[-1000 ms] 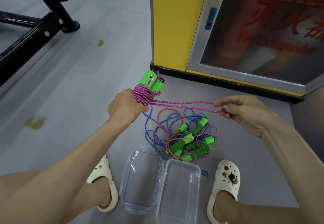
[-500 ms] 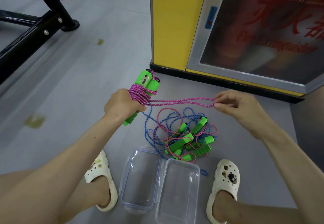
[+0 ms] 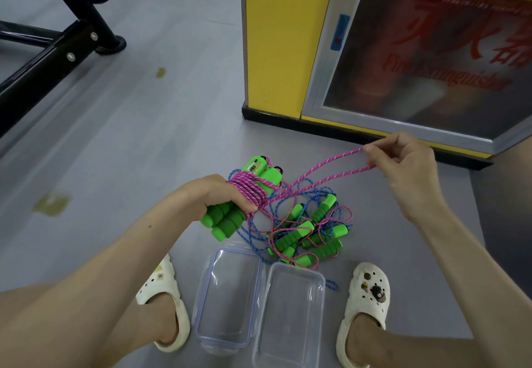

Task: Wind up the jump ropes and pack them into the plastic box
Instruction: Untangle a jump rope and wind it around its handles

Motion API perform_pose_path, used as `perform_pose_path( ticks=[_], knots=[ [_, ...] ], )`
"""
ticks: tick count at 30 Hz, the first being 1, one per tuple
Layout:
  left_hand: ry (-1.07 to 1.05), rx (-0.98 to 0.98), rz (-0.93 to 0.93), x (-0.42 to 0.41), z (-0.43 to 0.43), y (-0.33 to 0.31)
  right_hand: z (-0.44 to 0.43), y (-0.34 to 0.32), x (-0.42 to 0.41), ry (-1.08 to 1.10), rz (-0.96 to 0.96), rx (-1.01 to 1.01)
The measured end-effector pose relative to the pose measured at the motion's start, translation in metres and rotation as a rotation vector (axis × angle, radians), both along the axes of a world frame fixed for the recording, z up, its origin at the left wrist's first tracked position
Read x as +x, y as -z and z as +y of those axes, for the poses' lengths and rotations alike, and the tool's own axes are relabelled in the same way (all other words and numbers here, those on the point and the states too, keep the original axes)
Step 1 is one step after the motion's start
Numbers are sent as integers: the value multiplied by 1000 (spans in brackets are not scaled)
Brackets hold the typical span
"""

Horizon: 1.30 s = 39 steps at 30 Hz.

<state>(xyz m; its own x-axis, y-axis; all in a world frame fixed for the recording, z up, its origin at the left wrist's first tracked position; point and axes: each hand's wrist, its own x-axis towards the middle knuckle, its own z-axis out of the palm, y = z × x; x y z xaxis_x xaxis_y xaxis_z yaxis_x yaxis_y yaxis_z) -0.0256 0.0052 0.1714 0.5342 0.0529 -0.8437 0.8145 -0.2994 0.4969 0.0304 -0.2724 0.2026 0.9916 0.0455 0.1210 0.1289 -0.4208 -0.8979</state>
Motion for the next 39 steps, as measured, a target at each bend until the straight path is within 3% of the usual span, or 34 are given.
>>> perform_pose_path(
  ticks=[3,6,8,14,20,26,31,35,39],
  knots=[
    [-41,-29,-6,1,3,-2,-3,1,-6,20,-180,-448],
    [-63,-30,-11,0,9,-4,-8,7,-7,44,-230,-718],
    [-81,-48,-13,0,11,-6,-13,12,-6,109,-215,-723],
    [-78,-86,-22,-1,5,-10,-13,9,-3,251,-110,-439],
    [-157,-115,-63,0,10,-14,-19,25,-8,138,40,-697],
    [-378,6,-239,3,19,-10,-14,4,-6,-9,565,-54],
    [-430,86,-313,5,19,-9,-8,-8,-8,-114,654,85],
    [-332,251,-381,4,16,-5,-10,-15,-7,-156,652,414],
    [-293,347,-428,3,15,-4,-11,-11,-7,-173,662,375]
  ],
)
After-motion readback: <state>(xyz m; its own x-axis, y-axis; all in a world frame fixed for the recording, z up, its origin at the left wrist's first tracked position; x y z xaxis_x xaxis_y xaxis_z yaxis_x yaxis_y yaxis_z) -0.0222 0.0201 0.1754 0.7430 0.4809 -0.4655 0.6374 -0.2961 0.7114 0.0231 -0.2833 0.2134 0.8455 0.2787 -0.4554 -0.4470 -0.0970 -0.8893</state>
